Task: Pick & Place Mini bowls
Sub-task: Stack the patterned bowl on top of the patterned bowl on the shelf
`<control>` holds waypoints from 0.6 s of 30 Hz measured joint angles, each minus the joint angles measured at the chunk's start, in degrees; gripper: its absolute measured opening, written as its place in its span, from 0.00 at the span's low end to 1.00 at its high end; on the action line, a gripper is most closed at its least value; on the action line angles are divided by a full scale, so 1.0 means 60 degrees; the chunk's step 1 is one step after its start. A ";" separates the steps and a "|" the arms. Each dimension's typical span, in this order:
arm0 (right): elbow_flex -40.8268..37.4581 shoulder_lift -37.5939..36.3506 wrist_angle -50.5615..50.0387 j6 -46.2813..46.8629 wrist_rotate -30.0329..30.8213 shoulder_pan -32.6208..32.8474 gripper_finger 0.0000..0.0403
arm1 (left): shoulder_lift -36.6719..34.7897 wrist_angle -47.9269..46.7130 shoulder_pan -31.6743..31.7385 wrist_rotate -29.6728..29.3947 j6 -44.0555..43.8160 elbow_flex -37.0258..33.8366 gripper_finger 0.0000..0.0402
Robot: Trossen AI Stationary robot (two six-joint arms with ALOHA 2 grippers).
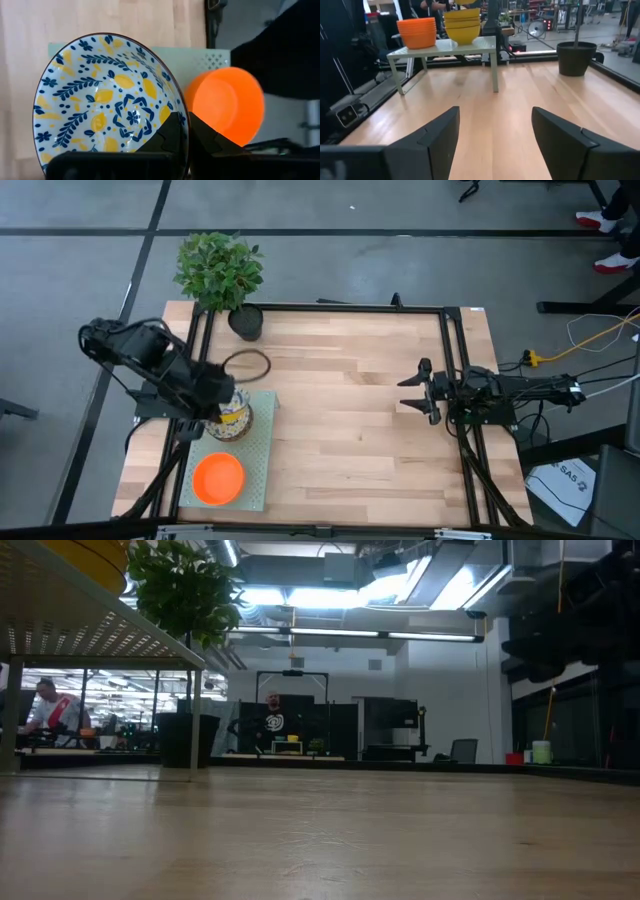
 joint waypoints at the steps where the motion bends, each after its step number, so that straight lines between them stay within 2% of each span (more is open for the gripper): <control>1: 0.0000 0.0000 0.0004 0.0133 -0.0003 0.0000 0.61 | 0.0050 -0.0003 -0.0189 -0.0195 0.0080 0.0000 0.02; 7: 0.0000 0.0000 0.0004 0.0185 -0.0001 0.0000 0.61 | 0.0406 0.0001 -0.0988 -0.1694 0.0365 -0.0007 0.02; 12: 0.0000 0.0000 0.0004 0.0194 -0.0001 0.0000 0.61 | 0.0504 0.0011 -0.1496 -0.2160 0.0367 -0.0076 0.02; 18: 0.0004 0.0004 0.0004 0.0220 -0.0001 0.0000 0.61 | 0.0460 0.0002 -0.2279 -0.2203 -0.0064 -0.0593 0.02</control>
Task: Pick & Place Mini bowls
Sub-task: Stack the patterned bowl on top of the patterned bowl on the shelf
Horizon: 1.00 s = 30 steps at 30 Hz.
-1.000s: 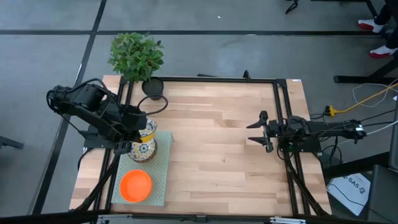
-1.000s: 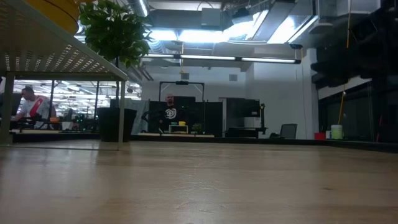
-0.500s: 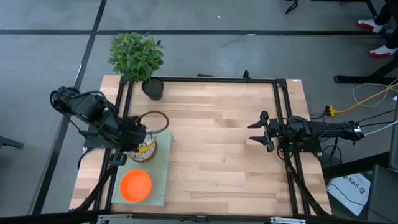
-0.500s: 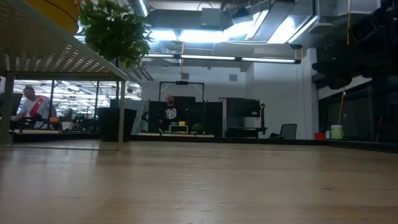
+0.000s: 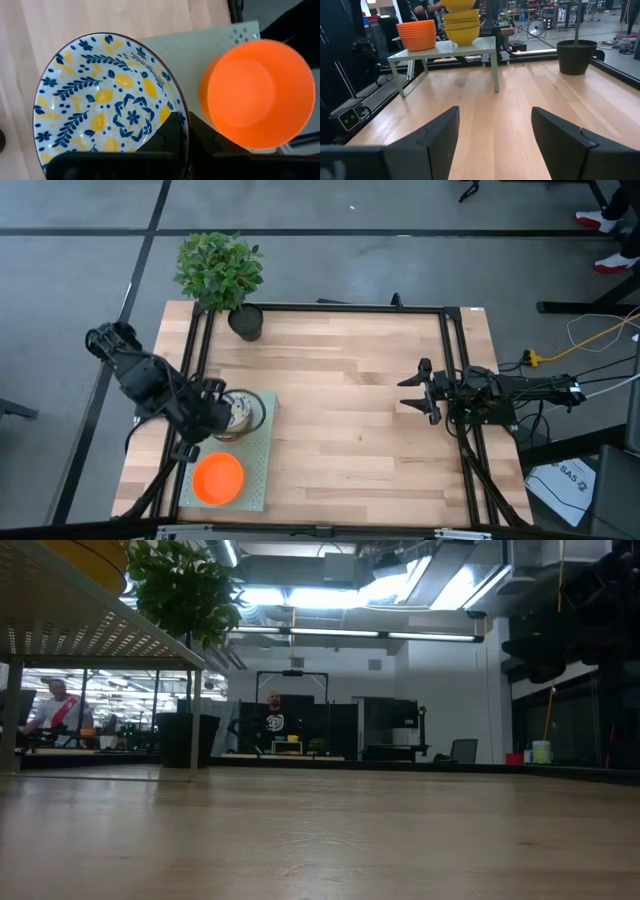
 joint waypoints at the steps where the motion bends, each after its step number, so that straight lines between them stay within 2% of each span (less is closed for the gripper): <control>1: 0.0000 0.0000 0.0000 0.0000 0.0000 0.0001 0.61 | 0.0000 0.0003 -0.0144 -0.0074 -0.0002 -0.0055 0.02; 21: 0.0004 0.0000 0.0000 -0.0029 0.0000 0.0000 0.61 | -0.0710 -0.0001 -0.1663 -0.1848 0.0201 -0.1702 0.02; 27: 0.0004 0.0000 0.0000 -0.0033 0.0000 0.0000 0.61 | -0.0902 -0.0001 -0.2228 -0.3132 0.0435 -0.1782 0.02; 30: 0.0004 0.0000 0.0000 -0.0033 0.0000 0.0000 0.61 | -0.0907 -0.0001 -0.2381 -0.3026 0.0799 -0.1782 0.03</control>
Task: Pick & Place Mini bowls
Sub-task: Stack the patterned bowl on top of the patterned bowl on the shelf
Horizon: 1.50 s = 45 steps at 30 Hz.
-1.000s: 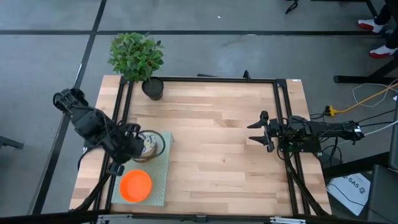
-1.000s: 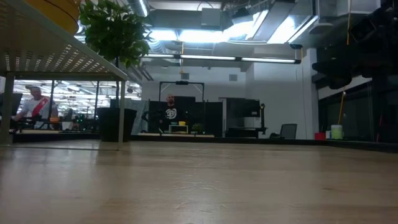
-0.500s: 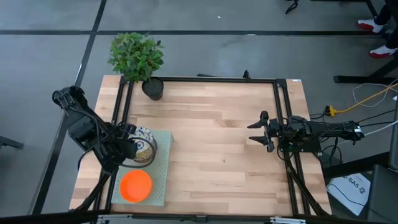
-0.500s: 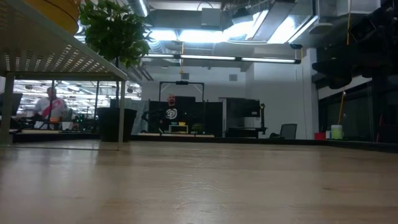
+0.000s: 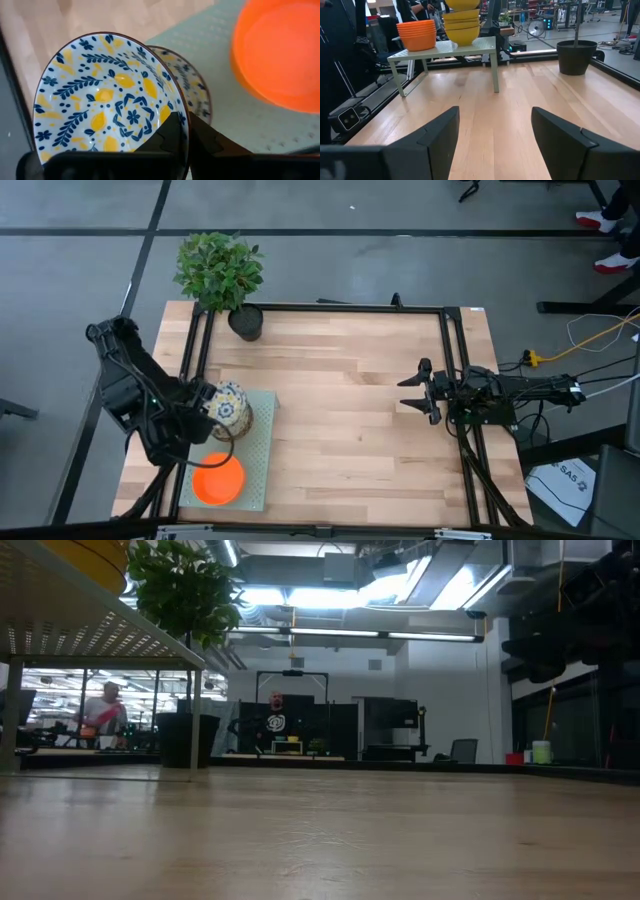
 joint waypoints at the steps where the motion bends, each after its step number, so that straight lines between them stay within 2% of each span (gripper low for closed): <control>1: 0.0000 0.0000 0.0000 0.0000 0.0000 0.0000 0.61 | 0.0000 0.0000 -0.0057 0.0101 0.0064 0.0000 0.04; 13: 0.0000 0.0004 0.0000 0.0000 0.0000 0.0001 0.61 | 0.0131 0.0003 -0.0433 -0.0189 0.0848 -0.0004 0.03; 19: 0.0000 0.0000 0.0000 -0.0004 0.0000 0.0000 0.61 | 0.0135 0.0024 -0.0433 -0.0191 0.0457 -0.0006 0.03; 26: 0.0002 0.0004 0.0000 -0.0004 0.0000 0.0000 0.61 | 0.0039 0.1002 -0.0436 0.0015 0.0477 -0.0941 0.03; 28: 0.0000 0.0003 0.0000 -0.0003 0.0000 0.0003 0.61 | 0.0007 0.1052 -0.0444 -0.0266 0.0505 -0.0951 0.03; 31: 0.0003 0.0003 0.0000 -0.0004 0.0000 0.0003 0.61 | -0.0046 0.0927 -0.0425 -0.0343 0.0502 -0.0947 0.04; 37: 0.0002 0.0004 0.0000 -0.0001 0.0000 0.0000 0.61 | -0.0055 0.0764 -0.0436 0.0549 0.0527 -0.0947 0.06; 45: 0.0004 0.0004 0.0000 -0.0002 0.0000 0.0001 0.61 | -0.0063 0.0681 -0.0436 -0.0046 0.0527 -0.0947 0.13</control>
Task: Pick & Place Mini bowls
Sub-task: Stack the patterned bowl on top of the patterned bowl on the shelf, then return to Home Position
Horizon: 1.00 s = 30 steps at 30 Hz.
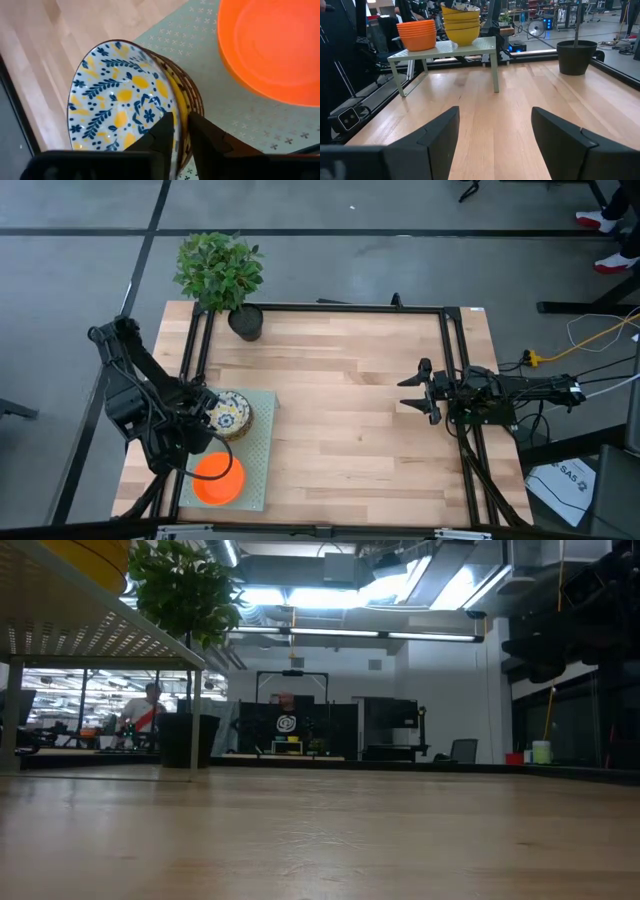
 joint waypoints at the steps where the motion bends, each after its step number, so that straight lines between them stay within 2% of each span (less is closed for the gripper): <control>1: 0.0000 0.0000 0.0000 -0.0001 0.0000 -0.0001 0.61 | -0.0003 -0.0004 0.0000 -0.0003 0.0000 0.0000 0.15; 10: 0.0000 0.0000 0.0000 -0.0002 0.0000 0.0001 0.61 | -0.0065 -0.0011 0.0000 -0.0033 -0.0564 0.0000 0.30; 18: 0.0000 0.0000 0.0000 -0.0002 0.0000 0.0002 0.61 | -0.1027 -0.0012 0.0000 -0.0211 -0.1027 0.0566 0.37; 24: 0.0000 0.0000 0.0000 -0.0002 0.0000 0.0001 0.61 | -0.2433 0.0528 0.0042 -0.0241 -0.1164 0.0738 0.37; 27: 0.0000 0.0000 0.0000 -0.0002 0.0000 0.0003 0.61 | -0.3526 0.1287 0.0156 -0.1261 -0.1099 0.0257 0.36; 30: 0.0000 0.0000 0.0001 -0.0002 0.0000 0.0001 0.61 | -0.5175 0.2712 0.0189 -0.2118 -0.1152 -0.1035 0.36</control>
